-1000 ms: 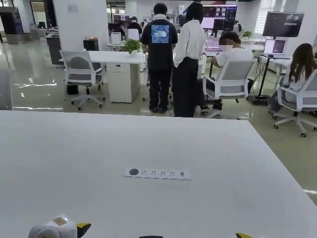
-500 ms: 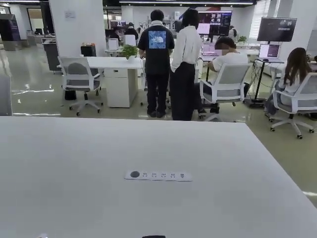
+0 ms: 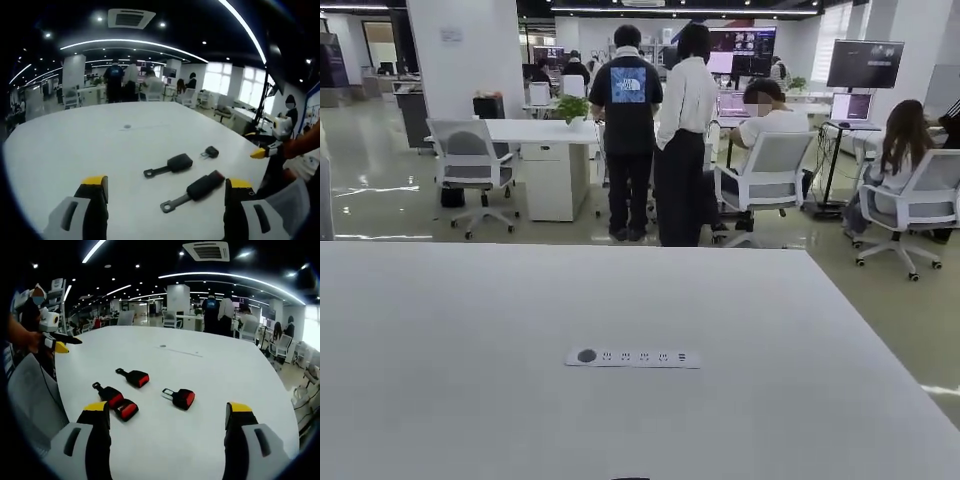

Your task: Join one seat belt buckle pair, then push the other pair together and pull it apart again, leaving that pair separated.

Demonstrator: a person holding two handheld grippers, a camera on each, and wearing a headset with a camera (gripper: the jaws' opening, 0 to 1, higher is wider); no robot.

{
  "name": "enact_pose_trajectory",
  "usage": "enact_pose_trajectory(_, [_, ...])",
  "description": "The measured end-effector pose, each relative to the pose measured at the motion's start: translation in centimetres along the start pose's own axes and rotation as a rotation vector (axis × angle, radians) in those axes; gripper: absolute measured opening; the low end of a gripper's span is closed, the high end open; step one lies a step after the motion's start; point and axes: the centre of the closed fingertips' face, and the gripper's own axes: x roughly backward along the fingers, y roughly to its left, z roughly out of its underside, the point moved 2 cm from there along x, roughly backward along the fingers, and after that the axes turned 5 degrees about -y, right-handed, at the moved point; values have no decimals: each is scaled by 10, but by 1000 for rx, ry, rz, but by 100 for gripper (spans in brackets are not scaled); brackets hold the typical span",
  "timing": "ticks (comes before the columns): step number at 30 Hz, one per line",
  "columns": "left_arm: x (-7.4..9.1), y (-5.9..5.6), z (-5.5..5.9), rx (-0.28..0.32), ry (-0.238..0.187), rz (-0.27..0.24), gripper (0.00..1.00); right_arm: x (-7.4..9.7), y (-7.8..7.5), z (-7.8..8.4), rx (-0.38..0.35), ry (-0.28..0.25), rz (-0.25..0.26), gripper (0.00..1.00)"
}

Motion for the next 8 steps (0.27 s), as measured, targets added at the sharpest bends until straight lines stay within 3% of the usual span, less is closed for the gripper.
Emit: enact_pose_trajectory(8, [0, -7, 1, 18, 11, 2, 100, 5, 4, 0, 13, 1, 1, 96])
